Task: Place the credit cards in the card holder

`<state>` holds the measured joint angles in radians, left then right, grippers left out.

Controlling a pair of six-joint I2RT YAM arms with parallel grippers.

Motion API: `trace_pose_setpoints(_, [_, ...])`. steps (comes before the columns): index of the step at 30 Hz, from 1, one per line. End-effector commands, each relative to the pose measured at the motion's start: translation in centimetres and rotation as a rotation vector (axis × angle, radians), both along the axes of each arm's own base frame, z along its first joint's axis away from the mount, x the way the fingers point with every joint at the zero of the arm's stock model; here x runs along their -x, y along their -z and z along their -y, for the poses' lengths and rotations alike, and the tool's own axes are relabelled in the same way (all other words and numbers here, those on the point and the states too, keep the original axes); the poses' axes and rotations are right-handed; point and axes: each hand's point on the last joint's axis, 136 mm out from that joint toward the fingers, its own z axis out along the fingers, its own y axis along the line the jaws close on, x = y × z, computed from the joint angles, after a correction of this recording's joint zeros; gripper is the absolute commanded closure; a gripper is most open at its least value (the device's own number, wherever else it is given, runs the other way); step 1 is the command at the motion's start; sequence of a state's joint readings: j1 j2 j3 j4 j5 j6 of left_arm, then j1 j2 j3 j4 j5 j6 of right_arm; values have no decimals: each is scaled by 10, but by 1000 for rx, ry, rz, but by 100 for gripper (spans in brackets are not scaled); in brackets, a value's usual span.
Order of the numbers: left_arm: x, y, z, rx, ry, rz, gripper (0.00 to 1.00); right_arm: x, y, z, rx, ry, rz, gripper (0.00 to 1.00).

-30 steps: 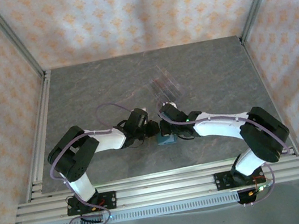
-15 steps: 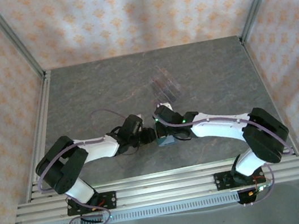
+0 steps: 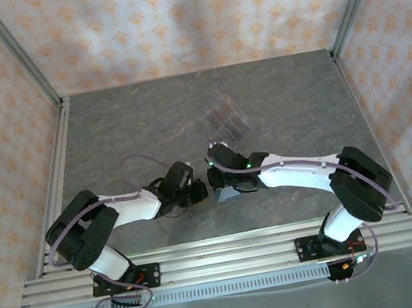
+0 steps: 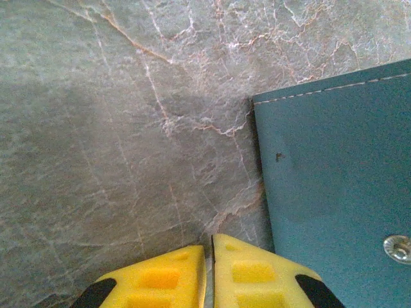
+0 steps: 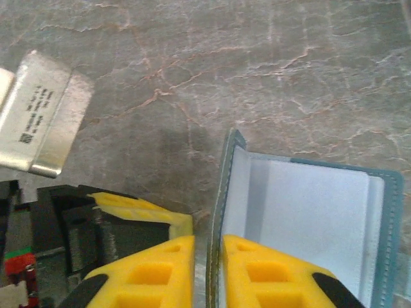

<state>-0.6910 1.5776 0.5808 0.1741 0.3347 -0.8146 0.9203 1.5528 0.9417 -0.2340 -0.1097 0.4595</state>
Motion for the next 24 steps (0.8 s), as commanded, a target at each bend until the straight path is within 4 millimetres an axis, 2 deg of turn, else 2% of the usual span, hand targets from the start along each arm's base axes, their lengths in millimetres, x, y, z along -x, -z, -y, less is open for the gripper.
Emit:
trace_pose_setpoints(1, [30, 42, -12, -73, 18, -149, 87, 0, -8, -21, -65, -23, -11, 76])
trace_pose_setpoints(7, [31, 38, -19, -87, 1, -136, 87, 4, -1, -35, -111, -48, -45, 67])
trace_pose_setpoints(13, [38, 30, -41, -152, -47, -130, 85, 5, 4, -46, -145, -63, -61, 57])
trace_pose_setpoints(17, [45, 24, -56, -172, -74, -114, 78, 4, 9, -53, -159, -73, -78, 50])
trace_pose_setpoints(24, [59, 11, -79, -207, -109, -97, 74, 5, 15, -63, -166, -84, -90, 43])
